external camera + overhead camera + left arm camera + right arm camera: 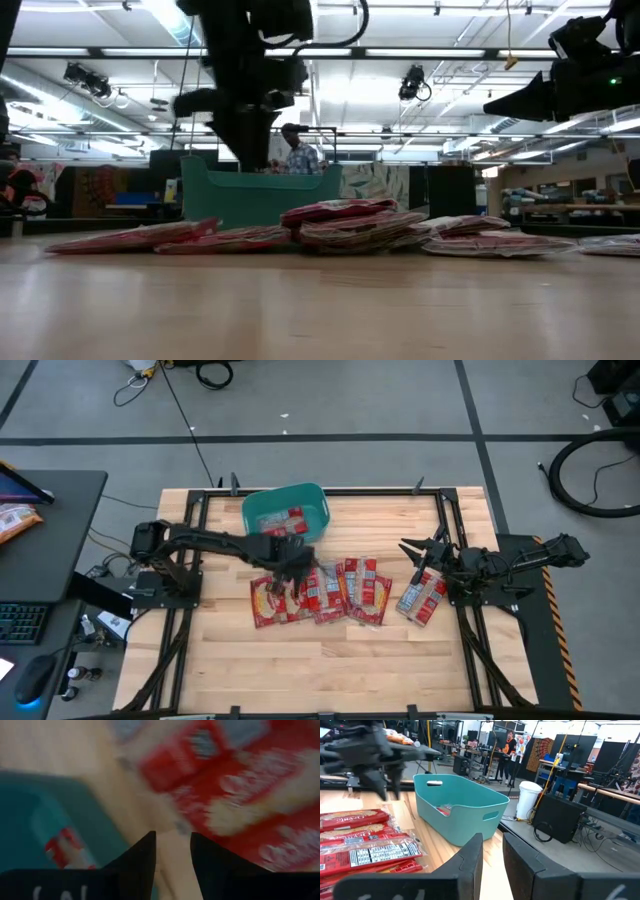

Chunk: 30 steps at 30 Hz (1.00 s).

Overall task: Sort popcorn bags into baskets
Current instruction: Stack the popcorn bag into the green bin

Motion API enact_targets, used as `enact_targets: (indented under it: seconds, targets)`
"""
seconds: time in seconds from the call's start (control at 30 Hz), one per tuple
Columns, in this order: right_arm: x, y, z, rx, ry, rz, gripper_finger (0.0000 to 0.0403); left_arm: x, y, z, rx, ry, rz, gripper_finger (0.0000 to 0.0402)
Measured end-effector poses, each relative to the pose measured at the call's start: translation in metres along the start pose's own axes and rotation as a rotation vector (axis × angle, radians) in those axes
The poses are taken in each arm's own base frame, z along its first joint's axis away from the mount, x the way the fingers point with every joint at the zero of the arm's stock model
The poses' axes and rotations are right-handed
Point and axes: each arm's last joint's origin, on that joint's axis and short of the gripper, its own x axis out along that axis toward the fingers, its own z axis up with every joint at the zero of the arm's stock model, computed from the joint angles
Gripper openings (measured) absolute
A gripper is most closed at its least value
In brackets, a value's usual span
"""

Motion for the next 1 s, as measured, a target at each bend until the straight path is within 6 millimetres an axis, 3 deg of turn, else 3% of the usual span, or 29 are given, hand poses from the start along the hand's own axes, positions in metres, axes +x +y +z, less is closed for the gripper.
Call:
enact_targets:
  seconds: [0.13, 0.37, 0.63, 0.77, 1.0]
  targets:
    - [0.0, 0.0, 0.0, 0.003, -0.004, -0.001, 0.008, -0.001, -0.024, 0.0, 0.09, 0.027, -0.082, 0.0126]
    - [0.0, 0.0, 0.0, 0.003, -0.004, -0.001, 0.008, -0.008, -0.047, -0.008, 0.103, 0.146, -0.211, 0.0125]
    - [0.0, 0.0, 0.0, 0.003, -0.004, -0.001, 0.008, 0.009, -0.082, -0.024, 0.251, 0.236, -0.183, 0.0125]
    - [0.0, 0.0, 0.0, 0.003, -0.003, -0.001, 0.008, 0.004, -0.085, -0.018, 0.307, 0.239, -0.069, 0.0125]
    - [0.0, 0.0, 0.0, 0.003, -0.003, -0.001, 0.008, 0.008, -0.07, 0.003, 0.249, 0.14, -0.182, 0.0114]
